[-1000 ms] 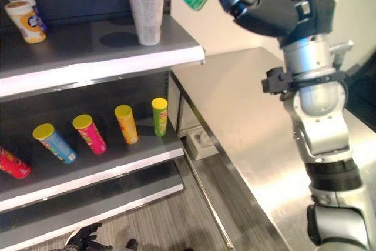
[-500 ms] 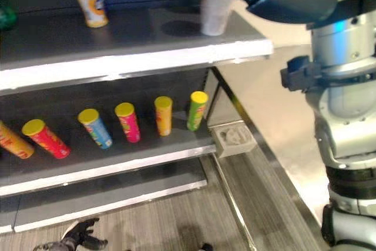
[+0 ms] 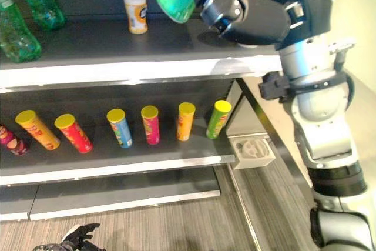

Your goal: Put the goods on the table back onto the shelves and tidy them up.

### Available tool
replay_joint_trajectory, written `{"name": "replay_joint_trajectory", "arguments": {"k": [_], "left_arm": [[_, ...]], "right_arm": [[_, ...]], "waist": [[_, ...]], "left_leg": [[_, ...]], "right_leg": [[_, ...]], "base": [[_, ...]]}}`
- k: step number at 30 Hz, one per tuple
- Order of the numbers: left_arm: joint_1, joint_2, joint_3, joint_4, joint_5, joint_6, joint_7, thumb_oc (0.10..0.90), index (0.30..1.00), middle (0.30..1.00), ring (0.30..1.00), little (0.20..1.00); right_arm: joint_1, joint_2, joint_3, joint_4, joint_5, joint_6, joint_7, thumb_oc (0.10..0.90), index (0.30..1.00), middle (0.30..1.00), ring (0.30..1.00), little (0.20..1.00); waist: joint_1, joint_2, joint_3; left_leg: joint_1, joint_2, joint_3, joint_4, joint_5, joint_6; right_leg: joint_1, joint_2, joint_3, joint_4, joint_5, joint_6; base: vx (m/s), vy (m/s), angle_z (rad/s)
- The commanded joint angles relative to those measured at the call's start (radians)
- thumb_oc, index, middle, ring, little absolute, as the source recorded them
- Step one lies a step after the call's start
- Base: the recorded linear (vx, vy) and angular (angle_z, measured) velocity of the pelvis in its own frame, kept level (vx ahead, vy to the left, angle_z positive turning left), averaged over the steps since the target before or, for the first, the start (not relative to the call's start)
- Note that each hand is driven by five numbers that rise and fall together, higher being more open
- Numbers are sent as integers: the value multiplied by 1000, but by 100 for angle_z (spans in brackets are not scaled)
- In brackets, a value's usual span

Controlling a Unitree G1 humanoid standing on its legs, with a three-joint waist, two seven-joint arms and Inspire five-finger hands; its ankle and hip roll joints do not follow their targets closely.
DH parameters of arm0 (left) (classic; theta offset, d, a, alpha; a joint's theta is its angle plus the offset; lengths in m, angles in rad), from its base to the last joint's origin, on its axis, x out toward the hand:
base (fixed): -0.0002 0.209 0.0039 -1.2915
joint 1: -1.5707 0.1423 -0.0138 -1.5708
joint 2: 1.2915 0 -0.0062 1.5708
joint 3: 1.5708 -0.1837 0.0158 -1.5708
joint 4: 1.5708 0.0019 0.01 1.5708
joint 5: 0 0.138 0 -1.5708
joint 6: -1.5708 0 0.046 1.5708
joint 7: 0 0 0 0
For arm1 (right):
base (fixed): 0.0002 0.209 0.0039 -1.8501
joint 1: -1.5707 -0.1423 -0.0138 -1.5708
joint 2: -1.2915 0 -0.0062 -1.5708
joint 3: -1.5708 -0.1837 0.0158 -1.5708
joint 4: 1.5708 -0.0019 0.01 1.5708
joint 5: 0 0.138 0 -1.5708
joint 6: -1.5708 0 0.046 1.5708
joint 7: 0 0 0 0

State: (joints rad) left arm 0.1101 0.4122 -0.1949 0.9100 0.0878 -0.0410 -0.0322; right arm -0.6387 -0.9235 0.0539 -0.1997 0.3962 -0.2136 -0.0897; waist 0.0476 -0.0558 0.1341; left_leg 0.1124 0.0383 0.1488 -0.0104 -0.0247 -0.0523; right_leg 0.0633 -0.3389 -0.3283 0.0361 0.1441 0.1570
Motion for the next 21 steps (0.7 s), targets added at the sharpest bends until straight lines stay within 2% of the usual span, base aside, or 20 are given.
{"name": "replay_joint_trajectory", "arguments": {"k": [1,3,4,9,13,15,21], "left_arm": [[10,42,-9,-17,2,-37,13,800,900,900,900,900],[21,33,2,-11,-2,-35,16,800,900,900,900,900],[34,19,25,2,-24,-29,25,800,900,900,900,900],[51,1,41,30,-34,-16,43,800,900,900,900,900],[56,-11,64,45,-53,-7,61,800,900,900,900,900],[67,-16,71,44,-64,-2,66,800,900,900,900,900],[72,-19,68,34,-103,-4,70,800,900,900,900,900]], "right_arm": [[-124,-23,-4,-15,27,-49,-6,400,300,300,300,300],[-140,-21,19,-8,22,-47,-5,400,300,300,300,300],[-161,-29,58,5,9,-37,-4,400,300,300,300,300],[-206,-48,123,27,-51,-10,-15,400,300,300,300,300],[-257,-102,187,87,-191,26,-45,400,300,300,300,300],[-262,-100,202,80,-208,38,-40,400,300,300,300,300],[-327,-95,287,226,-255,62,-66,400,300,300,300,300]], "waist": [[50,-13,-69],[54,-14,-75],[69,-20,-80],[84,-23,-79],[96,-29,-84],[103,-28,-83],[133,-26,-78]], "left_leg": [[17,8,-4,-76,-36,-6],[19,13,-4,-77,-36,-11],[18,21,-6,-77,-32,-18],[17,37,-25,-77,-26,-31],[14,47,-40,-77,-21,-40],[9,53,-51,-77,-17,-42],[0,59,-74,-77,-9,-50]], "right_leg": [[-36,63,47,-38,-61,57],[-22,71,45,-66,-50,56],[-8,80,38,-90,-46,55],[16,87,11,-108,-53,48],[32,92,-17,-113,-60,45],[39,94,-35,-113,-65,42],[56,96,-79,-112,-74,36]], "base": [[115,-114,7],[77,-101,-1],[33,-68,9],[34,-86,10],[30,-74,24],[19,-76,21],[27,-50,23]]}}
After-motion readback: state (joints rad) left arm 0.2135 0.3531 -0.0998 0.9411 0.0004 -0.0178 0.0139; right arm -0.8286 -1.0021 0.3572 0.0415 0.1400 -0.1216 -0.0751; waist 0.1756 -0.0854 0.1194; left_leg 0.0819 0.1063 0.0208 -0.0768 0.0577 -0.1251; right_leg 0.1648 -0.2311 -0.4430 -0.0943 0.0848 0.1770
